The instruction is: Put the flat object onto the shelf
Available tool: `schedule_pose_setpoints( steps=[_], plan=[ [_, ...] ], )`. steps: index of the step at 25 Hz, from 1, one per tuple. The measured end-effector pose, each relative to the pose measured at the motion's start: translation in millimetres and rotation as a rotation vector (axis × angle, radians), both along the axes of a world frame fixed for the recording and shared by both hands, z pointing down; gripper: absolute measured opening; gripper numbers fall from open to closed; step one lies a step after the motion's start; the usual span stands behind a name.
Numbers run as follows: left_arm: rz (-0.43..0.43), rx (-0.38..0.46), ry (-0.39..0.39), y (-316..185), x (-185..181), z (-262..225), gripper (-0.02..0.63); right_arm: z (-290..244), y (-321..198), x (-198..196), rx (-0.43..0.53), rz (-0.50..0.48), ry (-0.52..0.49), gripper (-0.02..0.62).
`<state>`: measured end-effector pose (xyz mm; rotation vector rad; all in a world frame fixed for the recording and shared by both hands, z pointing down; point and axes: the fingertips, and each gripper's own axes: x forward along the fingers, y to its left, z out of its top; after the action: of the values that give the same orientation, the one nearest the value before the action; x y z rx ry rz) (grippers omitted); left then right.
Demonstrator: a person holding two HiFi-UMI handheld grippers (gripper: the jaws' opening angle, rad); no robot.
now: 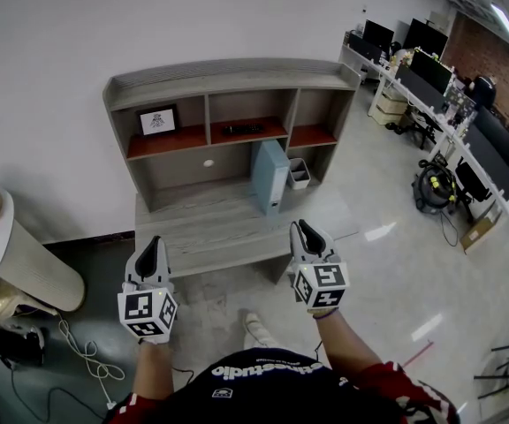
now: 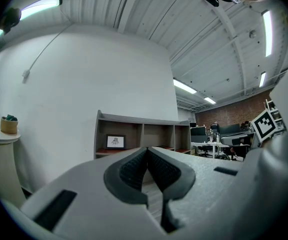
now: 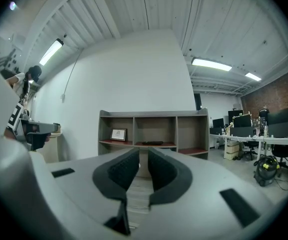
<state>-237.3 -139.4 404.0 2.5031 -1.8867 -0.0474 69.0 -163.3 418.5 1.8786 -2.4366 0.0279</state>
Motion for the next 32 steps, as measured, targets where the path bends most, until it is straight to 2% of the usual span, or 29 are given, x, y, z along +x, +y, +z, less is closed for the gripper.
schedule_pose_setpoints(
  steps=[14, 32],
  plan=[
    [0.001, -0.008, 0.005, 1.0, 6.0, 3.6, 0.006, 2.1, 2.7, 4.2, -0.002, 0.014, -0.002, 0.005],
    [-0.001, 0.0, 0.01, 9.0, 6.8, 2.3, 0.006, 9.0, 7.1, 4.6, -0.024, 0.018, -0.003, 0.003]
  ],
)
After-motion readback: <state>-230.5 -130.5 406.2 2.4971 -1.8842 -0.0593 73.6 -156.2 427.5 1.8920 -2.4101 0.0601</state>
